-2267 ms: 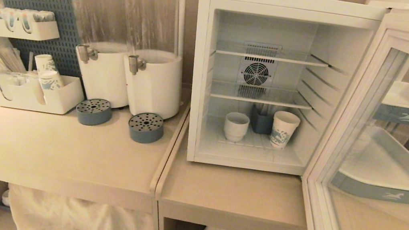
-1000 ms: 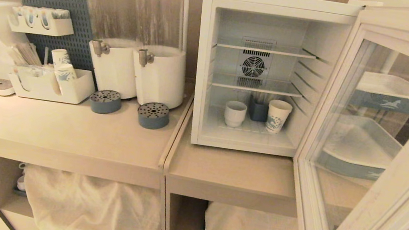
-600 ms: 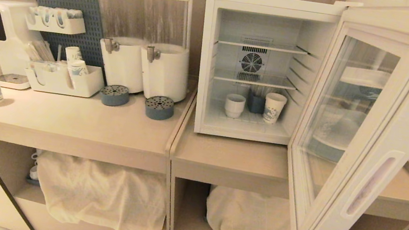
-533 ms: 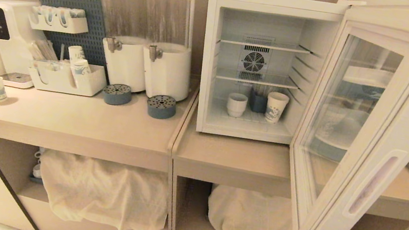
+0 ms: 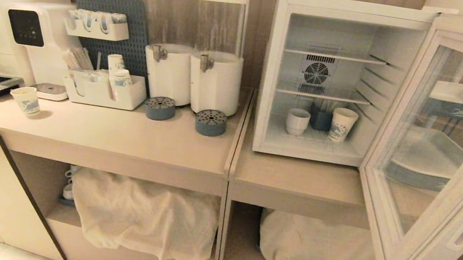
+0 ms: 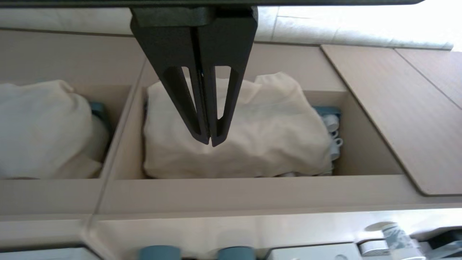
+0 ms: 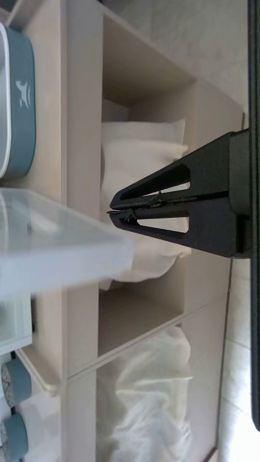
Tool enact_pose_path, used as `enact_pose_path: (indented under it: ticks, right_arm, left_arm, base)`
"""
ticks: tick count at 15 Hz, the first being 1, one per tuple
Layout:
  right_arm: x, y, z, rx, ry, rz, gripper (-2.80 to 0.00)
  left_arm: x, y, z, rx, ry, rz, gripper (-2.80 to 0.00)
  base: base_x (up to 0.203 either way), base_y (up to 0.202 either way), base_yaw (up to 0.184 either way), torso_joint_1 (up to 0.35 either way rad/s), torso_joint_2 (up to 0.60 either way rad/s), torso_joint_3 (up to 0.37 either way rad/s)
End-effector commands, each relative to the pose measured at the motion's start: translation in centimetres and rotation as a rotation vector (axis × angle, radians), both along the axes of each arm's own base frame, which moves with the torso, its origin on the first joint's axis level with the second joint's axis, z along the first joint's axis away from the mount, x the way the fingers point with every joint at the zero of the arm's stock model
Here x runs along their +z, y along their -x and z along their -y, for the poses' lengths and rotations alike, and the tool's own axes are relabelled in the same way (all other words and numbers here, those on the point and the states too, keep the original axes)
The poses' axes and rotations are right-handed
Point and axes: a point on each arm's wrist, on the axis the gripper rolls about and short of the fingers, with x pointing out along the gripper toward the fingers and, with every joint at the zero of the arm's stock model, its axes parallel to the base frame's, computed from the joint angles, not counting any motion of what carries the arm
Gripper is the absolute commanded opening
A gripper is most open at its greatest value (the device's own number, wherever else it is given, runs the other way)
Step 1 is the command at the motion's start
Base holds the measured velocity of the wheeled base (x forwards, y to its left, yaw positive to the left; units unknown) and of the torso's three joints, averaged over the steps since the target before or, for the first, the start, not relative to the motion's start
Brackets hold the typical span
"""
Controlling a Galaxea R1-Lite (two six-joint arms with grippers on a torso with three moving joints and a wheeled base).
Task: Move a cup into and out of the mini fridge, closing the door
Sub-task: Take the ceramic cup out of the freezer
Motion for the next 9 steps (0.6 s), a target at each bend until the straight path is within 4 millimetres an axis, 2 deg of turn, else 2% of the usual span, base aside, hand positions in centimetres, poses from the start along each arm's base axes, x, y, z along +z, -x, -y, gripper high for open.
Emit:
enact_pose_path:
  ticks: [1,9]
  right_arm:
    - [0.00,-0.01,0.00,0.001,0.000,-0.001,-2.80]
    - [0.00,-0.01,0.00,0.001,0.000,-0.001,-2.80]
  left_arm:
    - [0.00,0.00,0.00,0.002,0.000,0.000,-2.80]
    - [0.00,0.00,0.00,0.001,0.000,0.000,-2.80]
  base:
    - [0.000,0.197,0.010,-0.002,0.01,0.007]
    - [0.000,0.190,0.019,0.003,0.00,0.003]
